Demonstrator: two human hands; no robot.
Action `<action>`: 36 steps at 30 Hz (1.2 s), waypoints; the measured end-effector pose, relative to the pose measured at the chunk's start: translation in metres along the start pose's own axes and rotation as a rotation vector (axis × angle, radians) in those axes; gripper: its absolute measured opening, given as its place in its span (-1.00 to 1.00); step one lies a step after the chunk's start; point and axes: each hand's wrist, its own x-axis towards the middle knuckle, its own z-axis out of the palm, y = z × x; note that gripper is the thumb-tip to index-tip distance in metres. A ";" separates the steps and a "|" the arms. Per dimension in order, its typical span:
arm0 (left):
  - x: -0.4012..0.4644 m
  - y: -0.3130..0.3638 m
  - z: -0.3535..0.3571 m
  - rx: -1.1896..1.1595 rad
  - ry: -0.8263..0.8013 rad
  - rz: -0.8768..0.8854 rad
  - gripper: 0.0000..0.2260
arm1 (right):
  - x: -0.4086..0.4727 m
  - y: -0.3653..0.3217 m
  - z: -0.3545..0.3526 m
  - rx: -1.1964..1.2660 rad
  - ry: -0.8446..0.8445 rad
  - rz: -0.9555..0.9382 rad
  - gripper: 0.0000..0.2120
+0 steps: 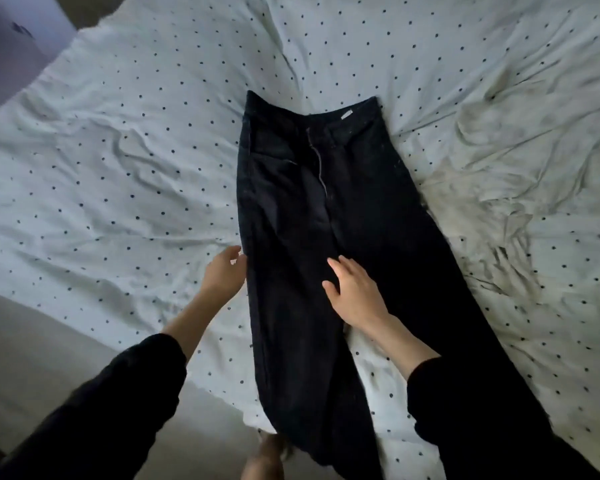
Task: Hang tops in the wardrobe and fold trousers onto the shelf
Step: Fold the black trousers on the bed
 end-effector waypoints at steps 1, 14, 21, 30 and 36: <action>0.023 0.004 -0.008 -0.019 -0.012 0.001 -0.62 | 0.017 -0.010 0.003 -0.024 0.010 -0.011 -0.50; 0.033 -0.042 0.040 -0.143 -0.336 -0.232 -0.72 | 0.005 -0.050 0.085 0.055 0.032 0.077 -0.54; -0.027 -0.051 0.038 -0.174 -0.439 -0.396 -0.78 | -0.083 -0.047 0.125 0.139 0.162 0.229 -0.65; -0.076 0.035 0.031 -0.409 -0.650 -0.253 -0.80 | -0.112 -0.070 0.114 0.340 0.226 0.666 -0.43; -0.098 0.066 0.036 -0.504 -0.678 -0.246 -0.81 | -0.126 -0.038 0.086 0.306 0.374 0.739 -0.65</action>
